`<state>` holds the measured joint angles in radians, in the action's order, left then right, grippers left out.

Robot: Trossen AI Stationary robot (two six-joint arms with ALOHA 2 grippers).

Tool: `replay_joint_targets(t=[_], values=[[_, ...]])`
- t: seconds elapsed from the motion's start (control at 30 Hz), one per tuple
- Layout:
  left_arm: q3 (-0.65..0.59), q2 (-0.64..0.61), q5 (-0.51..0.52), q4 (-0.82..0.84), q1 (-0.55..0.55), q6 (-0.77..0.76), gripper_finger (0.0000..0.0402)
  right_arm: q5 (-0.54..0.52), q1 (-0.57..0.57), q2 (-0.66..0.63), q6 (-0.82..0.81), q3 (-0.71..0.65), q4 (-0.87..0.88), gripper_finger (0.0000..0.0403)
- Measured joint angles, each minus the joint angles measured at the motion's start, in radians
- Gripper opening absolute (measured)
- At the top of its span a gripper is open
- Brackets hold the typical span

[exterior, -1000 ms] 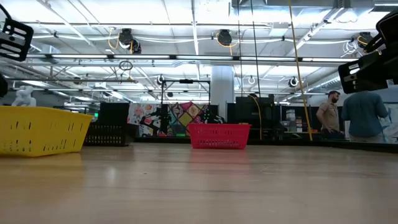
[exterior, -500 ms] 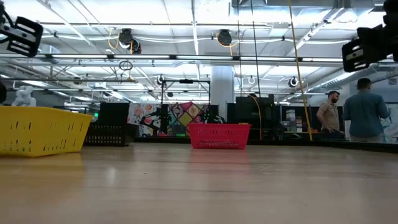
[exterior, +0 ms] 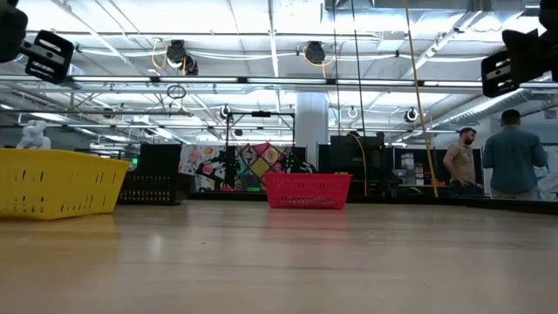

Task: Sort crayons
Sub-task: Return to Home Position

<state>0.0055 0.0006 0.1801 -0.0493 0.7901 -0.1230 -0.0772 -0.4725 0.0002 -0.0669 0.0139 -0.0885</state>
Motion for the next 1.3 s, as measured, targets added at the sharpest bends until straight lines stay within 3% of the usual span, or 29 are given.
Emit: replay_joint_targets(t=[0.4,0.63,1.3], values=[[0.000,0.000,0.130,-0.012,0.000,0.000,0.0082,0.008,-0.113,0.000,0.000,0.001,0.019,0.0125],[0.000,0.000,0.128,-0.012,0.000,0.000,0.0082,0.209,-0.123,0.000,0.000,0.001,0.029,0.0125],[0.000,0.000,0.118,-0.011,0.000,0.000,0.0082,0.209,-0.120,0.001,0.000,0.001,0.030,0.0125]])
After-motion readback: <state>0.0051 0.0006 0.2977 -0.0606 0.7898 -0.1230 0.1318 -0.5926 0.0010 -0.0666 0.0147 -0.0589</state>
